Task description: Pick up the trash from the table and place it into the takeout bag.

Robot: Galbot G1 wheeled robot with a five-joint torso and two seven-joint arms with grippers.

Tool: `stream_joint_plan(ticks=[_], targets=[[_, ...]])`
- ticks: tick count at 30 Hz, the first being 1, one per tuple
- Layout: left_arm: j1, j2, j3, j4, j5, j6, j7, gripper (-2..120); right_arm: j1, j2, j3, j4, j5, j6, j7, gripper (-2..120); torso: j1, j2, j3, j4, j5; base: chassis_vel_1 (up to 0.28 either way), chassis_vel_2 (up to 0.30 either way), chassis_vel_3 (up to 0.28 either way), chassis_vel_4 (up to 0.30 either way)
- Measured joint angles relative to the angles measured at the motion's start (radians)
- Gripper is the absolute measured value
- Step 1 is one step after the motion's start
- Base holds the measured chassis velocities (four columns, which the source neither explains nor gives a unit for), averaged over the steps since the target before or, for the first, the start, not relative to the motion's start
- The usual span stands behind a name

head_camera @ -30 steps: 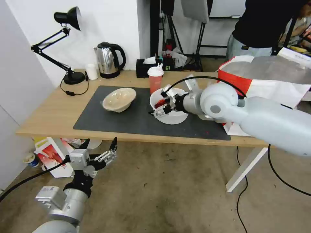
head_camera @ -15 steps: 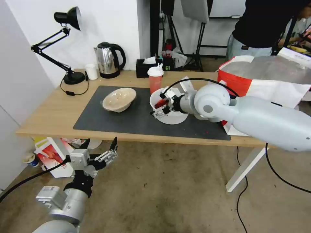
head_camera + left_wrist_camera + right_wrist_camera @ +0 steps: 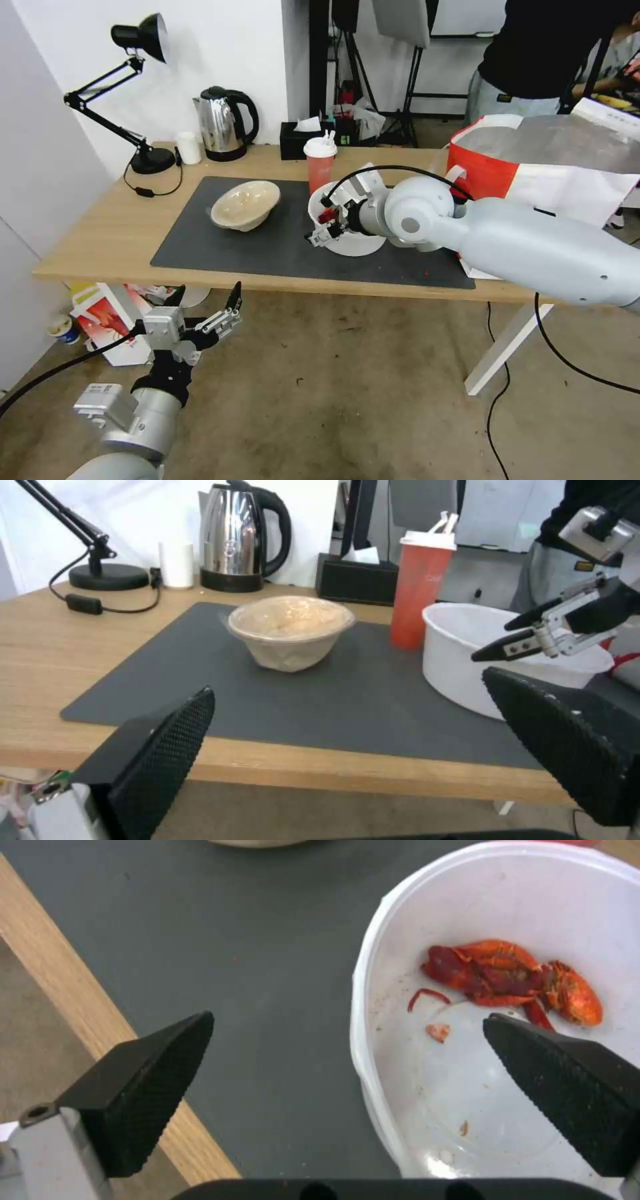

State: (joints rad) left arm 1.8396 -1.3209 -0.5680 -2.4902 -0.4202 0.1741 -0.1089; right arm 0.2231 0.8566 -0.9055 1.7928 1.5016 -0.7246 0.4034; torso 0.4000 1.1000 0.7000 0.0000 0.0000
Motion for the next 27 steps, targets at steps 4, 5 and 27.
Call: stream_joint_plan(ticks=[4, 5, 27], targets=[[0.0, -0.001, 0.001, 0.0, 0.0, 0.0, 0.0, 100, -0.001, 0.002, -0.005, -0.001, 0.0, 0.0, 0.003, 100, 0.0, 0.0, 0.0, 0.0, 0.0, 0.0, 0.0, 0.0, 0.0], [0.0, -0.002, 0.001, 0.0, 0.0, 0.0, 0.0, 100, -0.001, 0.003, -0.007, -0.002, 0.0, 0.0, 0.005, 100, 0.0, 0.0, 0.0, 0.0, 0.0001, 0.0, 0.0, 0.0, 0.0], [0.001, -0.004, 0.0, -0.004, 0.0, -0.001, -0.001, 100, -0.014, 0.043, -0.02, -0.062, 0.001, 0.0, 0.013, 100, 0.0, 0.0, 0.0, 0.0001, 0.0, 0.0, 0.0, 0.0, 0.0]])
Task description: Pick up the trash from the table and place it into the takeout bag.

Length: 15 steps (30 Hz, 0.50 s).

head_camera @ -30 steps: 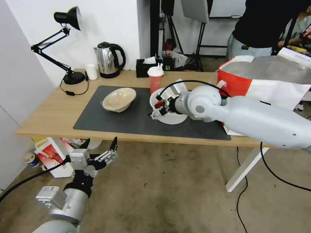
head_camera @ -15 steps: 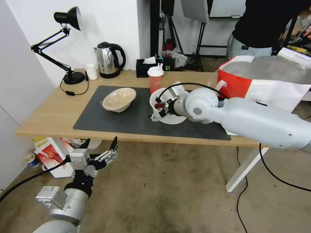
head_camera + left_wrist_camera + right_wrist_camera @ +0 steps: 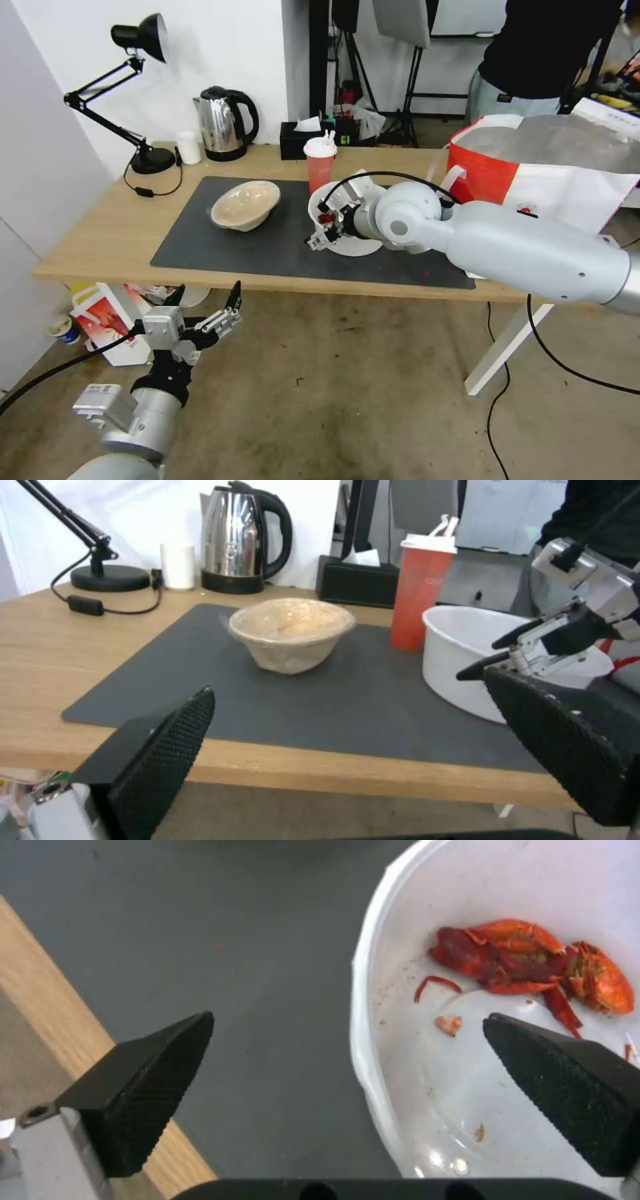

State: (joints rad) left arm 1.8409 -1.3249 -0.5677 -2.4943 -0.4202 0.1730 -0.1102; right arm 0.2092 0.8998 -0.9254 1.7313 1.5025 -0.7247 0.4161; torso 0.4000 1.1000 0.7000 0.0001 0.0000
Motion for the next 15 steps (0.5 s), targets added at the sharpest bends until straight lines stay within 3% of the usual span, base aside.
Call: stream_joint_plan(ticks=[9, 15], targets=[[0.0, 0.001, -0.001, -0.002, 0.0, 0.0, -0.001, 100, -0.008, 0.005, -0.001, -0.01, -0.001, 0.0, 0.01, 100, 0.0, 0.0, 0.0, -0.0001, 0.0, 0.0, 0.0, 0.0, 0.0], [0.002, 0.0, -0.001, -0.005, 0.0, -0.001, -0.001, 100, -0.007, 0.008, 0.0, -0.014, -0.001, 0.0, 0.018, 82, 0.0, 0.0, 0.0, -0.0001, 0.0001, 0.0, 0.0, 0.0, 0.0]])
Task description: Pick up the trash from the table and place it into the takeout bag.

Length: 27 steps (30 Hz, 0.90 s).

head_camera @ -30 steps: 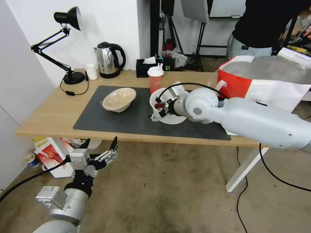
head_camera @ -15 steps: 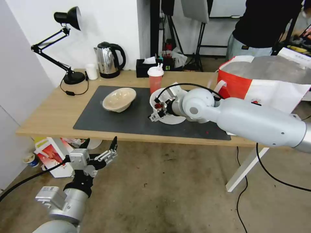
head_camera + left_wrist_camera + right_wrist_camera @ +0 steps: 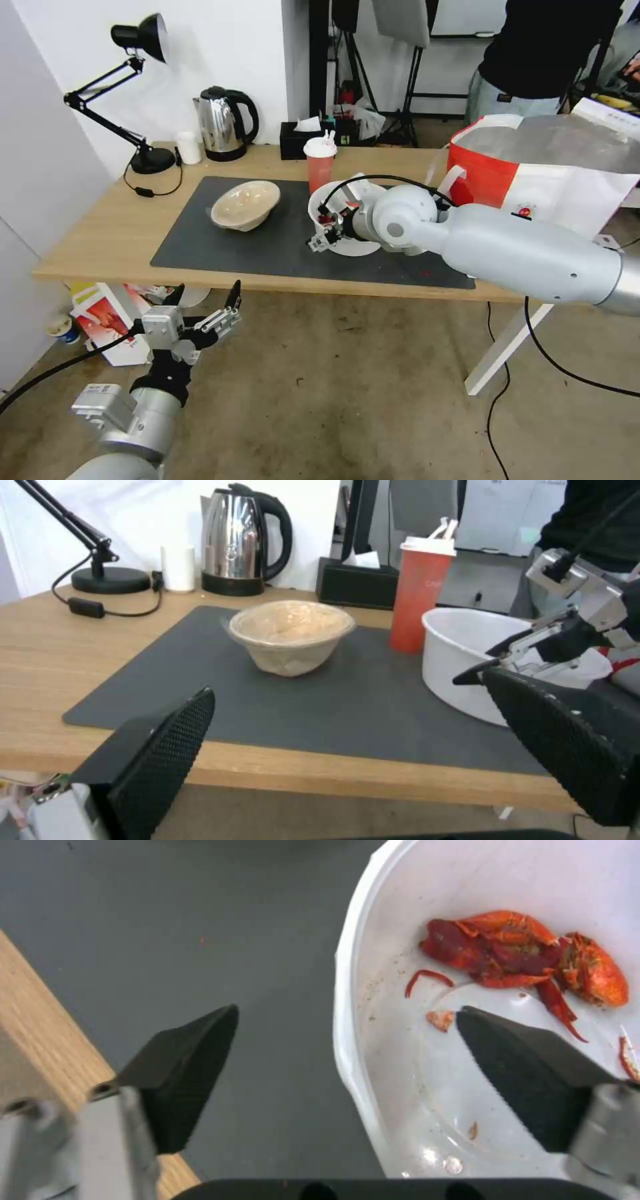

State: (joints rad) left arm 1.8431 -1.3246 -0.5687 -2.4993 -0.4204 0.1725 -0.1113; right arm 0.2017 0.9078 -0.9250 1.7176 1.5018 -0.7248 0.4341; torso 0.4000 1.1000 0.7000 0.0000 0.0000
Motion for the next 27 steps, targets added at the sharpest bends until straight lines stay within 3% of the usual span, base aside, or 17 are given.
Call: stream_joint_plan(ticks=[2, 6, 11, 22, 27], targets=[[0.001, 0.0, 0.0, 0.0, 0.0, 0.0, 0.0, 100, 0.001, 0.0, 0.0, 0.0, 0.0, 0.0, 0.001, 78, 0.0, 0.0, 0.0, 0.0, 0.0, 0.0, 0.0, 0.0, 0.0], [0.002, -0.001, 0.0, 0.0, 0.0, 0.0, 0.0, 100, 0.004, 0.001, 0.0, -0.001, 0.002, 0.0, 0.001, 59, 0.0, 0.0, 0.0, 0.0, -0.0001, 0.0, 0.0, 0.0, 0.0], [0.004, -0.001, 0.0, 0.0, 0.0, -0.001, -0.001, 100, 0.006, 0.002, 0.0, -0.001, 0.003, 0.0, 0.001, 45, 0.0, 0.0, 0.0, 0.0, 0.0, 0.0, 0.0, 0.0, 0.0], [0.012, -0.004, 0.004, -0.001, 0.001, -0.003, -0.001, 100, 0.004, 0.015, -0.007, -0.005, 0.015, 0.001, 0.003, 3, 0.0, 0.0, 0.0, -0.0001, -0.0001, 0.0, 0.0, 0.0, 0.0], [0.015, -0.004, 0.005, -0.001, 0.003, -0.006, -0.001, 100, -0.006, 0.025, -0.006, -0.012, 0.017, 0.002, 0.005, 0, 0.0, 0.0, 0.0, -0.0002, -0.0001, 0.0, 0.0, 0.0, 0.0]])
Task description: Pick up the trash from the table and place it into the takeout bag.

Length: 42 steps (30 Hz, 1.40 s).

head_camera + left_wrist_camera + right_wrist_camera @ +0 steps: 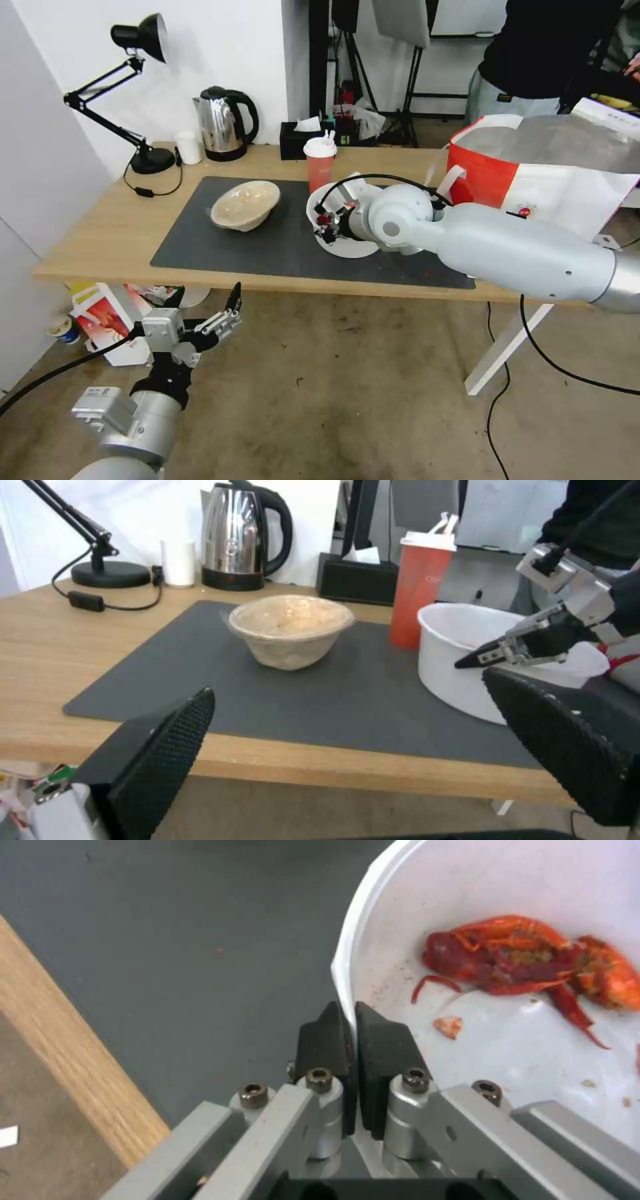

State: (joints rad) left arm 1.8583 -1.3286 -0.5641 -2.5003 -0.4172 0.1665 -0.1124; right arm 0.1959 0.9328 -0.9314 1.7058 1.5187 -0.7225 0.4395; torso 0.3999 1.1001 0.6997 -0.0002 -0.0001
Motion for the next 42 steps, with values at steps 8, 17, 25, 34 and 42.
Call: stream_joint_plan(ticks=[8, 17, 25, 34, 42], targets=[[0.004, 0.0, 0.003, 0.0, 0.014, -0.017, 0.0, 100, -0.008, 0.002, 0.004, -0.006, 0.0, 0.002, -0.001, 0, 0.0, 0.0, 0.0, 0.0002, 0.0002, 0.0, 0.0, 0.0, 0.0], [0.0, 0.003, 0.002, 0.0, 0.014, -0.018, -0.001, 100, 0.01, -0.013, 0.025, 0.001, 0.027, -0.003, -0.005, 0, 0.0, -0.001, 0.001, 0.0003, 0.0002, 0.0, 0.0, 0.0, 0.0], [0.0, 0.002, 0.002, 0.0, 0.012, -0.018, -0.002, 100, 0.063, -0.044, 0.068, 0.04, 0.079, -0.003, -0.008, 0, 0.0, 0.0, 0.0, 0.0003, 0.0001, 0.0, 0.0, 0.0, 0.0], [-0.002, 0.0, 0.004, 0.0, 0.012, -0.015, -0.001, 100, 0.099, -0.078, 0.113, 0.053, 0.104, -0.003, -0.03, 0, 0.0, 0.0, 0.0, 0.0001, 0.0002, 0.0, 0.0, 0.0, 0.0], [-0.015, -0.009, 0.008, 0.001, 0.01, -0.009, 0.0, 100, 0.144, -0.086, 0.159, 0.048, 0.127, -0.002, -0.053, 0, 0.0, 0.0, 0.0, 0.0001, 0.0002, 0.0, 0.0, 0.0, 0.0]])
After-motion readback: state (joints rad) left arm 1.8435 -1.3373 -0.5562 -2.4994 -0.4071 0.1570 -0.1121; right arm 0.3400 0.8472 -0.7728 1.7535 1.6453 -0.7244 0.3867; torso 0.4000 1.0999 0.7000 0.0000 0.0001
